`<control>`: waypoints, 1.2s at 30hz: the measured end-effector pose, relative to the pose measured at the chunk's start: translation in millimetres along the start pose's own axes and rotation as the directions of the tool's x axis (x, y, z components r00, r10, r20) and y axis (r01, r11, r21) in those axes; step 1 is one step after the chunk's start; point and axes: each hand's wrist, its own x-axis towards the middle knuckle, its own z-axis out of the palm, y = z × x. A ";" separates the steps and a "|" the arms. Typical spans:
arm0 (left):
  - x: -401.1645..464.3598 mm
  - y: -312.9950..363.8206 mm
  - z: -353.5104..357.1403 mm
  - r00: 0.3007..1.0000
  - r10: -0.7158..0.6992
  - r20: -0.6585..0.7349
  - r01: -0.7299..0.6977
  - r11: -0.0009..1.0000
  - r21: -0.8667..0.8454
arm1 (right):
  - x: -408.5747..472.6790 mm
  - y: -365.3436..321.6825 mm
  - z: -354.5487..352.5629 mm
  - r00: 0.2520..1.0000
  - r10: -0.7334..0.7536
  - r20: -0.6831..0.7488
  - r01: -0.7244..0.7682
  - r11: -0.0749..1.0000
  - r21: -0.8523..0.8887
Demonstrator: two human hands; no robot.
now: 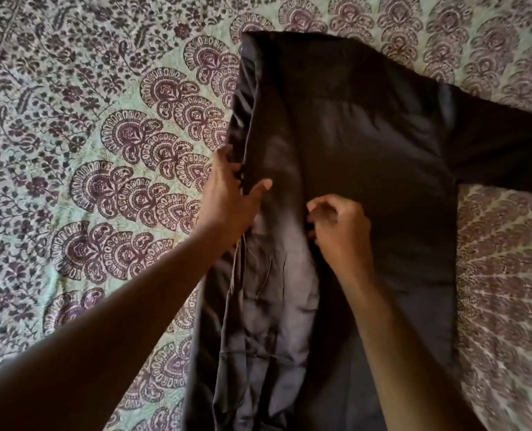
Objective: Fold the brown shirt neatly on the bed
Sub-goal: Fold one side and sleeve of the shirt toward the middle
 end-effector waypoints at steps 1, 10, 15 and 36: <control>11.8 7.8 2.3 0.999 -0.046 -0.004 0.046 0.999 -0.009 | -4.6 -5.7 -1.1 0.993 -0.099 0.064 0.100 0.995 -0.005; 42.8 -3.9 -12.7 0.974 -0.185 -0.131 0.208 0.960 0.186 | -23.9 3.3 4.7 0.998 0.055 0.042 -0.057 0.997 0.048; 38.0 -10.1 -16.6 0.968 -0.188 -0.165 0.220 0.954 0.204 | -20.9 -5.5 12.8 0.970 0.235 0.059 -0.242 0.948 0.206; 40.4 -12.4 -12.3 0.960 -0.233 -0.159 0.248 0.965 0.087 | -28.2 -18.6 37.0 0.900 0.428 0.079 -0.245 0.348 0.905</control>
